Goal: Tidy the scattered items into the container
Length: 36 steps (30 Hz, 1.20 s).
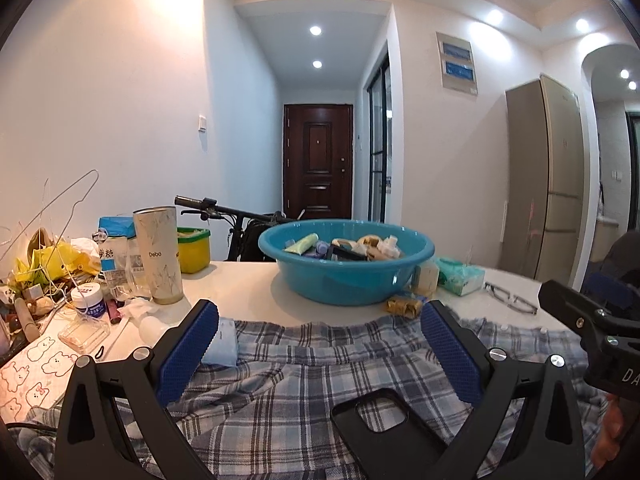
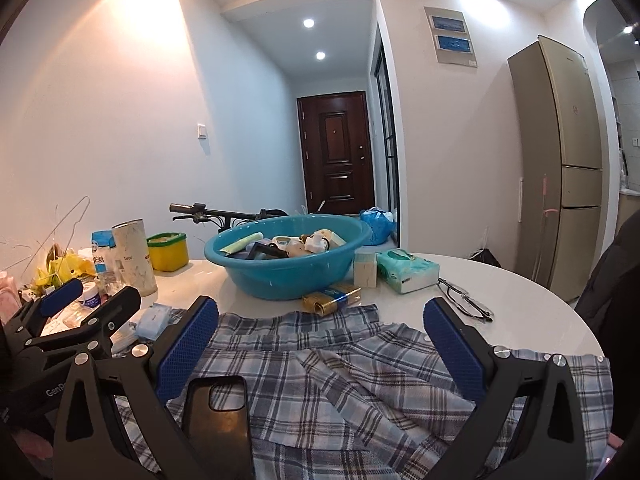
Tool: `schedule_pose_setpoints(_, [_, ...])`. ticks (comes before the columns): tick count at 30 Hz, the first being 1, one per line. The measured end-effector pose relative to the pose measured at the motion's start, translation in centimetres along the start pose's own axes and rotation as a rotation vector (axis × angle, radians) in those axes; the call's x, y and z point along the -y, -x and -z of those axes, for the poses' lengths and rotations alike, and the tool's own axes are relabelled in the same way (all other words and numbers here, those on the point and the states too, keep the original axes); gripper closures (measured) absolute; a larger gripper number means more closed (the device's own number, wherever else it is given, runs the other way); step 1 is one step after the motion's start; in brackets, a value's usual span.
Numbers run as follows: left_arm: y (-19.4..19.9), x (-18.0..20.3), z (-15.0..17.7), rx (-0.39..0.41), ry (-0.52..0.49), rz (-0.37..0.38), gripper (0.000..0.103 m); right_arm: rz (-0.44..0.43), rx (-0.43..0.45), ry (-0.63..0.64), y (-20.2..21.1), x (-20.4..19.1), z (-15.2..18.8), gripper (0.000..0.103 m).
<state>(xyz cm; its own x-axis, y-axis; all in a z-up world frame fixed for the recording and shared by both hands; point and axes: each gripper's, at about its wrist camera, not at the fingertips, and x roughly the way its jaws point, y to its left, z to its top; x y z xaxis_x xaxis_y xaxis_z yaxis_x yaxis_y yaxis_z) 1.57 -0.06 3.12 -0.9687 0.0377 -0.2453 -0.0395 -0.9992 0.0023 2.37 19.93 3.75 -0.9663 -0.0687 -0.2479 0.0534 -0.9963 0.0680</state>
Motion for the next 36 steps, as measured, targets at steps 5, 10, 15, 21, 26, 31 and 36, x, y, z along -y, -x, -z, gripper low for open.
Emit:
schedule_pose_setpoints(5, [-0.7, 0.4, 0.4, -0.017, -0.017, 0.008, 0.0, -0.001, 0.003, 0.012, -0.2, 0.0, 0.9, 0.001])
schedule_pose_setpoints(10, [-0.8, 0.8, 1.0, 0.004, -0.043, -0.019, 0.0, 0.006, 0.004, 0.021, -0.6, 0.1, 1.6, 0.001])
schedule_pose_setpoints(15, [-1.0, 0.9, 1.2, -0.006, -0.032, -0.015, 0.0, 0.017, 0.005, 0.015, -0.8, 0.5, 2.2, 0.001])
schedule_pose_setpoints(21, [-0.9, 0.6, 1.3, 0.007, -0.017, -0.026, 0.0, 0.013, -0.019, -0.009, -1.3, 1.1, 2.6, 0.001])
schedule_pose_setpoints(26, [-1.5, -0.1, 1.5, -0.024, 0.025, -0.019, 0.0, 0.018, -0.024, -0.001, -1.3, 0.9, 2.6, 0.001])
schedule_pose_setpoints(31, [-1.7, -1.3, 1.7, -0.042, 0.092, -0.021, 0.0, 0.04, -0.044, 0.026, -1.7, 0.4, 2.7, 0.001])
schedule_pose_setpoints(36, [-1.5, -0.6, 1.7, -0.035, 0.061, 0.014, 0.0, 0.051, -0.047, 0.042, -1.7, 0.3, 2.7, 0.001])
